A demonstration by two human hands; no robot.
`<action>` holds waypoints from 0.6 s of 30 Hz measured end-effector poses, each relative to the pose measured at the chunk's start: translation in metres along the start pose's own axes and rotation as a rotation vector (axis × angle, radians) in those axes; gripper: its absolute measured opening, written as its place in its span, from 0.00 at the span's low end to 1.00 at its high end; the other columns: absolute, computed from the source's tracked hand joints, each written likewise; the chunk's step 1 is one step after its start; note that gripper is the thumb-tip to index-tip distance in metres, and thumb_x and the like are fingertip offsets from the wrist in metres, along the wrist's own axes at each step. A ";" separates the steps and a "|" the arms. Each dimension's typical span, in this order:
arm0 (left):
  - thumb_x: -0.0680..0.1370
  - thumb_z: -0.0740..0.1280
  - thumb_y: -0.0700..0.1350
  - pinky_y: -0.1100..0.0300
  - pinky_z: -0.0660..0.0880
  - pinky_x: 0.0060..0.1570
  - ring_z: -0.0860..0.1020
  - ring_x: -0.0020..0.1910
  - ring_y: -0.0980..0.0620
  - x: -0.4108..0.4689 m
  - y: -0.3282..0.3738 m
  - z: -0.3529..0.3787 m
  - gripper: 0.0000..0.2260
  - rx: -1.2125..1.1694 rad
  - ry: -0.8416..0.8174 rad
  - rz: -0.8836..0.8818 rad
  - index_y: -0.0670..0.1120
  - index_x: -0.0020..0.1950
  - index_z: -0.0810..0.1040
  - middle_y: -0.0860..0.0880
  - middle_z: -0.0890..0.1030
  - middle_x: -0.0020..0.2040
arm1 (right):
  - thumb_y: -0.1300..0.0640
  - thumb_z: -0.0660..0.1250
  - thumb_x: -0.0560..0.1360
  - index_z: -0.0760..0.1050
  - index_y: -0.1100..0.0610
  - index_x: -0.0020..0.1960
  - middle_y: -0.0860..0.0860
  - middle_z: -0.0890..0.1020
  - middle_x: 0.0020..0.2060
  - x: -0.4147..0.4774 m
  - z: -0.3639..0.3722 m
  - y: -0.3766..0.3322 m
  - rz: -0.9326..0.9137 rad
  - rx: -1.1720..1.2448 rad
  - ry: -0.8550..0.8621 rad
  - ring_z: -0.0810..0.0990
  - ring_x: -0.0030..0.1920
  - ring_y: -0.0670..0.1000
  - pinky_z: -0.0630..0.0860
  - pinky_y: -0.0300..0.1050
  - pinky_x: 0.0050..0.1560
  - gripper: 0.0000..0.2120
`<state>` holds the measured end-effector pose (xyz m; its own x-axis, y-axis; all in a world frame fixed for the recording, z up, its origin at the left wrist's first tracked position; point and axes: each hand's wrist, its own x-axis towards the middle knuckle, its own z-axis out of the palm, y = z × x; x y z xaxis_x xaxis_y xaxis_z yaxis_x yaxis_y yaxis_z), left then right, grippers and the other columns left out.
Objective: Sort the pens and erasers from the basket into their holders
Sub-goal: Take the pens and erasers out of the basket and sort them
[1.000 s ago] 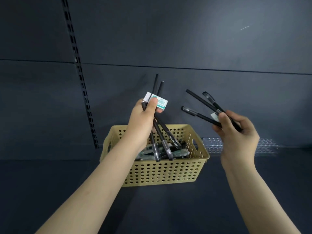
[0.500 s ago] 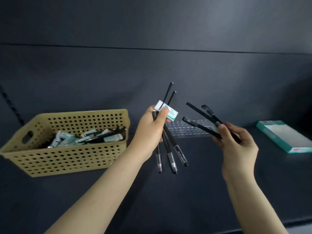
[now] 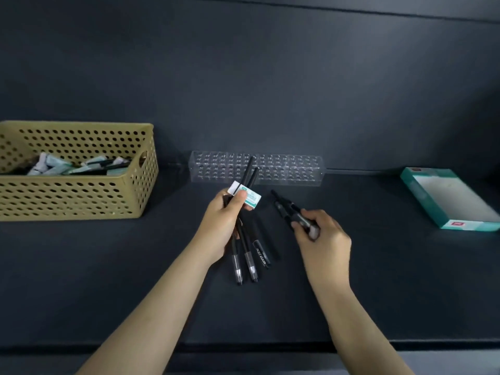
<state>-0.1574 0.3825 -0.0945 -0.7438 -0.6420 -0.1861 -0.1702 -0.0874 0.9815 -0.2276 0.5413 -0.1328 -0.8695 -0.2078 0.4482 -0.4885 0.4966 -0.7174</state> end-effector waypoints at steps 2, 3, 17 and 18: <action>0.80 0.63 0.51 0.59 0.68 0.36 0.73 0.38 0.55 0.004 -0.001 -0.004 0.08 -0.020 0.004 -0.006 0.50 0.45 0.77 0.54 0.81 0.41 | 0.61 0.76 0.70 0.81 0.58 0.51 0.50 0.81 0.45 -0.001 0.003 0.000 -0.032 -0.034 -0.054 0.78 0.41 0.46 0.69 0.26 0.40 0.11; 0.80 0.63 0.51 0.59 0.68 0.34 0.72 0.37 0.54 0.006 -0.001 -0.005 0.09 -0.030 0.006 -0.015 0.50 0.44 0.77 0.55 0.80 0.40 | 0.61 0.76 0.69 0.81 0.57 0.52 0.50 0.80 0.47 -0.001 0.003 0.001 -0.035 -0.038 -0.078 0.78 0.42 0.46 0.69 0.28 0.41 0.12; 0.80 0.63 0.52 0.59 0.68 0.33 0.73 0.38 0.54 0.018 -0.004 -0.012 0.07 -0.069 -0.064 -0.050 0.51 0.47 0.77 0.58 0.81 0.35 | 0.56 0.73 0.73 0.81 0.52 0.59 0.36 0.79 0.45 -0.003 -0.006 0.000 0.014 -0.001 -0.163 0.74 0.52 0.43 0.68 0.30 0.53 0.15; 0.80 0.63 0.52 0.60 0.68 0.32 0.73 0.37 0.54 0.019 -0.004 -0.013 0.07 -0.071 -0.066 -0.053 0.51 0.47 0.77 0.58 0.81 0.35 | 0.57 0.74 0.72 0.81 0.52 0.59 0.38 0.79 0.46 -0.003 -0.007 0.001 0.029 0.002 -0.167 0.74 0.51 0.41 0.69 0.31 0.53 0.15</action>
<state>-0.1626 0.3610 -0.1016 -0.7761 -0.5839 -0.2381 -0.1663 -0.1748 0.9705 -0.2249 0.5487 -0.1312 -0.8832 -0.3311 0.3322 -0.4629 0.5025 -0.7302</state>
